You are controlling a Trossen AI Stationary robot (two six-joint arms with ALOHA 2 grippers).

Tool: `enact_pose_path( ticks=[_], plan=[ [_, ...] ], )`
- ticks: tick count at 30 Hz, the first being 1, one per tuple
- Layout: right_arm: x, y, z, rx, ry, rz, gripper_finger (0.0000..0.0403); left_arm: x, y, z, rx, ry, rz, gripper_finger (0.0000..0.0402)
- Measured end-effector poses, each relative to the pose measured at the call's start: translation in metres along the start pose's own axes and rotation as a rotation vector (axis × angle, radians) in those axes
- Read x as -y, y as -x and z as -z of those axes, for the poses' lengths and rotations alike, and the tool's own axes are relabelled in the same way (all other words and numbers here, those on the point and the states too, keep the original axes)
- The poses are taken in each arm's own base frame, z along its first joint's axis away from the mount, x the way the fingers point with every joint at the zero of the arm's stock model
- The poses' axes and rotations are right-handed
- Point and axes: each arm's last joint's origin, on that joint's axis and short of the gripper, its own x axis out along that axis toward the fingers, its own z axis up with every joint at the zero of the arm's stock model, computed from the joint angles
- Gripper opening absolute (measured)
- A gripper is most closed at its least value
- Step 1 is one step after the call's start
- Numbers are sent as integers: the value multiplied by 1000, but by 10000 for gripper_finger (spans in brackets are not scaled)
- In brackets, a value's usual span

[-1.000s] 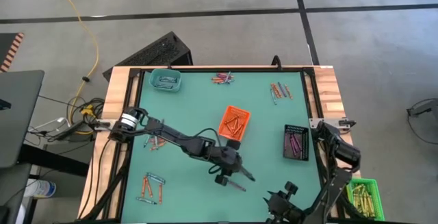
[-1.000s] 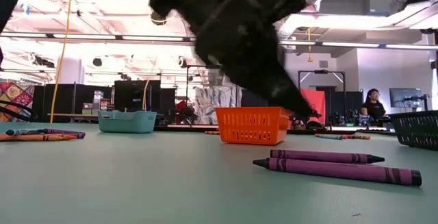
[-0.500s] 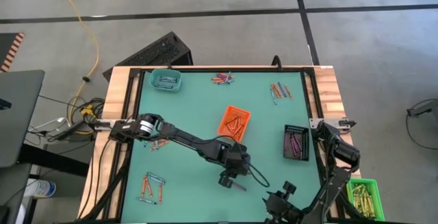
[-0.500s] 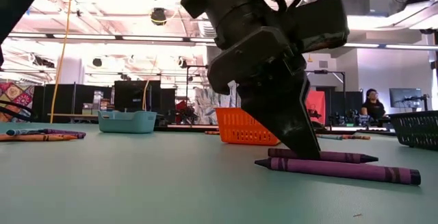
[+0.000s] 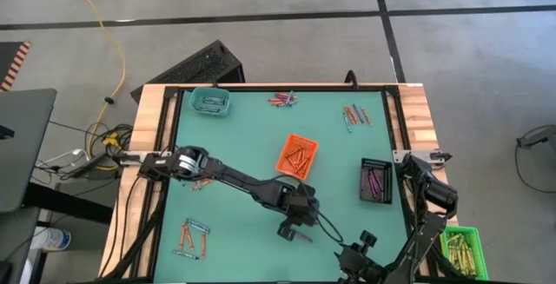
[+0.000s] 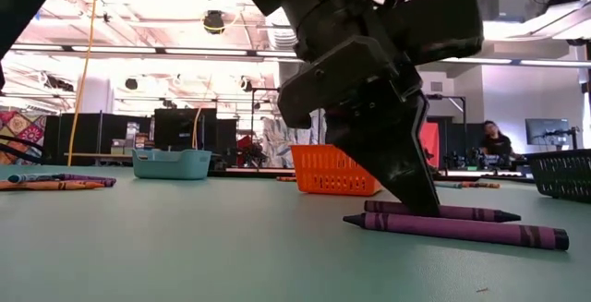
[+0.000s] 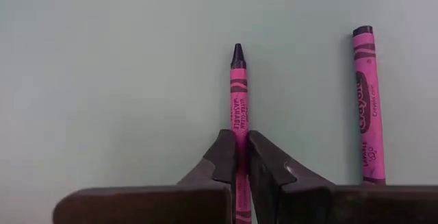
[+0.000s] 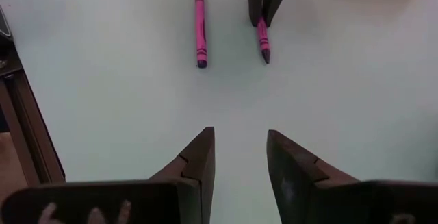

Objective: Sort crayons
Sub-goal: Put the violet crayon into black bin

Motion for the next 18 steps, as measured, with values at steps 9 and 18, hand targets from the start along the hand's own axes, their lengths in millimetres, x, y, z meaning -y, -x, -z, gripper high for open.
enact_pose_path(
  ticks=[9,18],
  plan=[
    [0,0,0,16,-10,-2,125,3,42,-30,102,-77,-70,1],
    [0,0,-3,122,3,1,125,11,99,-46,157,-144,-85,0]
  ],
)
